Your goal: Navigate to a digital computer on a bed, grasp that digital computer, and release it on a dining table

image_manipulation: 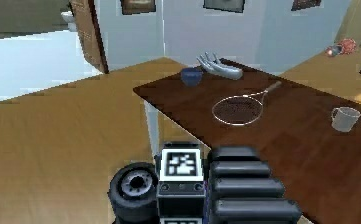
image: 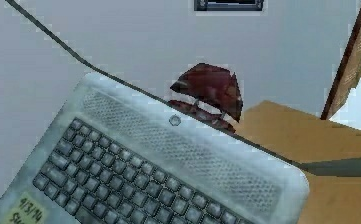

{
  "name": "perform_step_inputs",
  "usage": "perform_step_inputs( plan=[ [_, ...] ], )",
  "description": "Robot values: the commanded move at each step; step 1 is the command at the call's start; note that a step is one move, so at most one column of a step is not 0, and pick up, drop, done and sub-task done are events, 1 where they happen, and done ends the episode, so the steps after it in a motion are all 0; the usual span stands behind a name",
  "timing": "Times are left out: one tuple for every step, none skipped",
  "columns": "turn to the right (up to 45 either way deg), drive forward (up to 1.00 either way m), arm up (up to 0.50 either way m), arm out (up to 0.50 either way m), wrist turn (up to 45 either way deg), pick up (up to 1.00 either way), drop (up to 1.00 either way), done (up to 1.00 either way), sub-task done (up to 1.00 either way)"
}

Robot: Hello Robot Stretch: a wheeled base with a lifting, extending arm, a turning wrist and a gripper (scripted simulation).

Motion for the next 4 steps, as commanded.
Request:
perform_step_inputs(
  plan=[
    [-45.0, 0.0, 0.0, 0.0, 0.0, 0.0, 0.0, 0.0, 0.0],
    [-45.0, 0.0, 0.0, 0.0, 0.0, 0.0, 0.0, 0.0, 0.0],
    [-45.0, 0.0, 0.0, 0.0, 0.0, 0.0, 0.0, 0.0, 0.0],
    [-39.0, 0.0, 0.0, 0.0, 0.0, 0.0, 0.0, 0.0, 0.0]
  ],
)
